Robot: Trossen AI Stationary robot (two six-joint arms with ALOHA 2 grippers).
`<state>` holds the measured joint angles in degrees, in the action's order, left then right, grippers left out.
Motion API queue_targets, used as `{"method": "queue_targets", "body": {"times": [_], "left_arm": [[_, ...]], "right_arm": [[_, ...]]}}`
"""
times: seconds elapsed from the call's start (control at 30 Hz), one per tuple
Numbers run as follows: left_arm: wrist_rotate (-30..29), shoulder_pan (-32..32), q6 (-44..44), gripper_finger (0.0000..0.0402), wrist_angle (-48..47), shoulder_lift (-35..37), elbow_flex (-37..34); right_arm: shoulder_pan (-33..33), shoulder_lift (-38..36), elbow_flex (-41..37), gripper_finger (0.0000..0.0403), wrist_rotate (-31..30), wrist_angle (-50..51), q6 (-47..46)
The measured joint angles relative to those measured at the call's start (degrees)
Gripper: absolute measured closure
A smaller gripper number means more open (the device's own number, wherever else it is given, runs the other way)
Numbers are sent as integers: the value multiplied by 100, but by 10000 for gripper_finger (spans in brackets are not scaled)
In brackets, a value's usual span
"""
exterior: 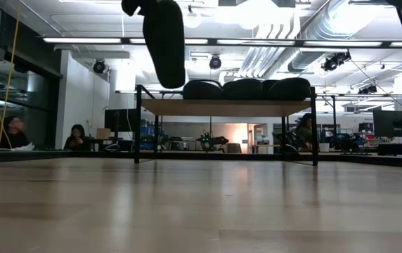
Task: Pick and place slides into the shelf
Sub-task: Put the black slide on the shelf
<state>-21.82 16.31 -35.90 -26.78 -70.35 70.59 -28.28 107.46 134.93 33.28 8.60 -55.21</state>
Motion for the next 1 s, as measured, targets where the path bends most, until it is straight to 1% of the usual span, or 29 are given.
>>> {"method": "queue_targets", "body": {"times": [0.13, 0.27, 0.37, 0.57, 1.0], "left_arm": [[534, 341, -52, 382, 83, -4, -7], [743, 680, -51, 379, 176, -26, -7], [1043, 966, -51, 379, 177, -26, -7], [1548, 1241, 35, 382, 214, -90, -7], [1724, 1255, -42, 378, 262, -528, -7]], "right_arm": [[49, 0, 0, 150, -33, 40, 2], [60, 0, 0, 150, -94, 119, 2], [60, 0, 0, 150, -118, 153, -9], [71, 0, 0, 150, -279, 153, 20], [116, 2, 0, 150, -321, 194, 22]]}}
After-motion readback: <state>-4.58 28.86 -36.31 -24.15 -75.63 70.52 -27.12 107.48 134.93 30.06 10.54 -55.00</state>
